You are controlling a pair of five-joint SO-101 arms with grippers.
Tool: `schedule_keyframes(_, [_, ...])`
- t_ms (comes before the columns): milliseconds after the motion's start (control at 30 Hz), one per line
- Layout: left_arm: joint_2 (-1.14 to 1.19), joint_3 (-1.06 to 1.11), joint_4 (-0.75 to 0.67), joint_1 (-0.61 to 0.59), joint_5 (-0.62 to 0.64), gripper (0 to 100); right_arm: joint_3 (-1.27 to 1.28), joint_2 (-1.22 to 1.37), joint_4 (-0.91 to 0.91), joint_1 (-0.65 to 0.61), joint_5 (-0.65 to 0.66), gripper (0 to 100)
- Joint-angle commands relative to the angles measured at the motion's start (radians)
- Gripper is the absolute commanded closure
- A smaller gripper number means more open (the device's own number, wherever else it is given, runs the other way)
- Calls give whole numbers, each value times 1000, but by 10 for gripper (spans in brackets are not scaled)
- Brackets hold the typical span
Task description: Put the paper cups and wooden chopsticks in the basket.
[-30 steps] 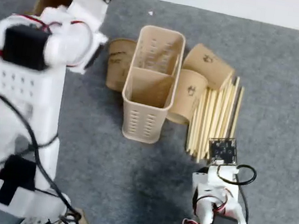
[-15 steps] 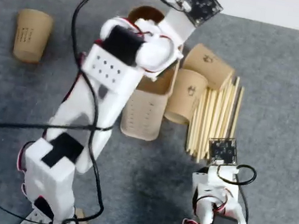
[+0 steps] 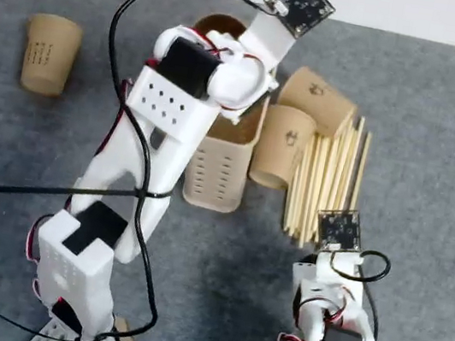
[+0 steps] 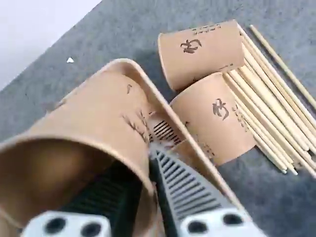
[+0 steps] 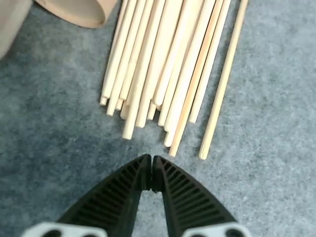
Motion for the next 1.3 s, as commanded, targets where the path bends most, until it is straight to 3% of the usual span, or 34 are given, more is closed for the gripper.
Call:
schedule_keyframes(0, [-48, -25, 14, 4, 15, 845, 122, -5, -16, -7, 8, 964])
schedule_keyframes(100, [-48, -25, 9, 1, 12, 797, 122, -5, -16, -7, 8, 964])
schedule_keyframes(367, [-59, -36, 3, -1, 11, 797, 122, -5, -16, -7, 8, 964])
schedule_keyframes(500, [-59, -168, 12, -70, 15, 797, 122, -5, -16, -7, 8, 964])
schedule_keyframes(700, [-59, -415, 78, -255, 17, 797, 122, -5, -16, -7, 8, 964])
schedule_keyframes(800, [-48, -461, 103, -423, 17, 797, 122, -5, -16, -7, 8, 964])
schedule_keyframes(1000, [42, -268, 95, -746, 12, 797, 122, -5, -16, -7, 8, 964])
schedule_keyframes(1267, [318, -176, -83, -905, 15, 797, 122, -5, -16, -7, 8, 964])
